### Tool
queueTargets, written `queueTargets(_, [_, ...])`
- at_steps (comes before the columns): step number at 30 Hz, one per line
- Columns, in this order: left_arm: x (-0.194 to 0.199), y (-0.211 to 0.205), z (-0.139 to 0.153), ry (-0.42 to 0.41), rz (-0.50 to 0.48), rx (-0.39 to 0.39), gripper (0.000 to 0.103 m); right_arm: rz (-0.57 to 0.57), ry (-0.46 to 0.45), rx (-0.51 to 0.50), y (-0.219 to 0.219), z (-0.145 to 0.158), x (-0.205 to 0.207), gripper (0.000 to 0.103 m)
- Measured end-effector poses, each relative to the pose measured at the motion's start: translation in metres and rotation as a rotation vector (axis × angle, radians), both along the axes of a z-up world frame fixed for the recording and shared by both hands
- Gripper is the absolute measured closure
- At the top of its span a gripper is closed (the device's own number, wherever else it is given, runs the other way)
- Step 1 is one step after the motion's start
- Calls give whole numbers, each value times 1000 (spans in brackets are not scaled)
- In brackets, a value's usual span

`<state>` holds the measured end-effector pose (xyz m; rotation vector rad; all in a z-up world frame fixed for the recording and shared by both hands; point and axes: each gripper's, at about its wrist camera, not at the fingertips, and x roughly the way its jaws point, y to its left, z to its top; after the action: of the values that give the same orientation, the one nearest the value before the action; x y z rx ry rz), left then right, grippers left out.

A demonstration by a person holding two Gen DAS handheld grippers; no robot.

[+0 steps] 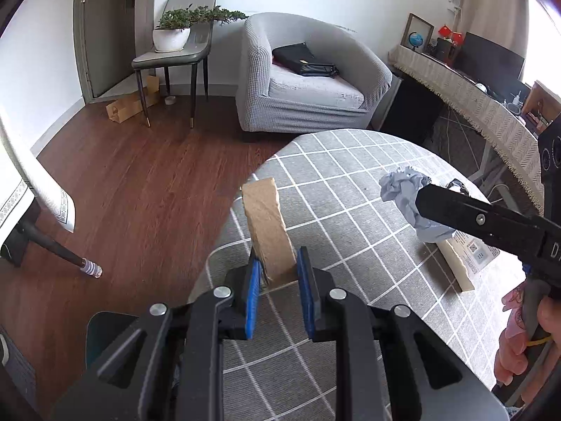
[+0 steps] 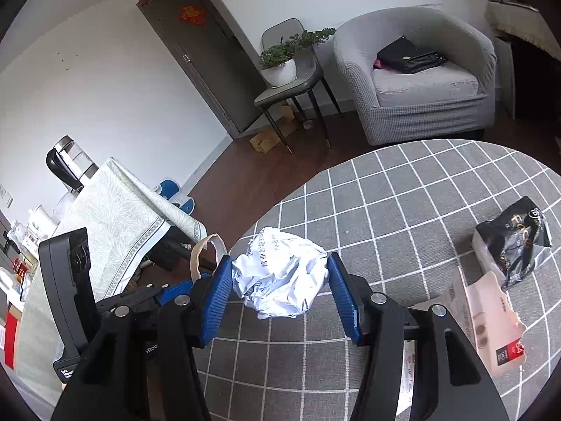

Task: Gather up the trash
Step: 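Carry the cardboard strip and crumpled bag over the teal bin with both tools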

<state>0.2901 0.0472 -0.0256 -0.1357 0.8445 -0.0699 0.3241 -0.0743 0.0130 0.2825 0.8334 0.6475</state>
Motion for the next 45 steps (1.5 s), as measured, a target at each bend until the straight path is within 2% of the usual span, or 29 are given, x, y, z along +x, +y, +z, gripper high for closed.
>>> queueTargets(12, [-16,58,0,9,80,17,81,99,13,-44,64,-10,0,48])
queueTargets(20, [-26,95,-12,45,113,21,81,165,-5,-67,100,-6,-5,47])
queueTargets(30, [-45,142,-45,132,136,36,81,236,-3,-50,150,-6,-10,47])
queueTargets(33, [-50,158,-56,167,146,-6,81,259,4,-49,167,-7,-12,47])
queueTargets(45, [-68,195,-104,322,171,-39,81,298,39,-78,220,-20,-16,47])
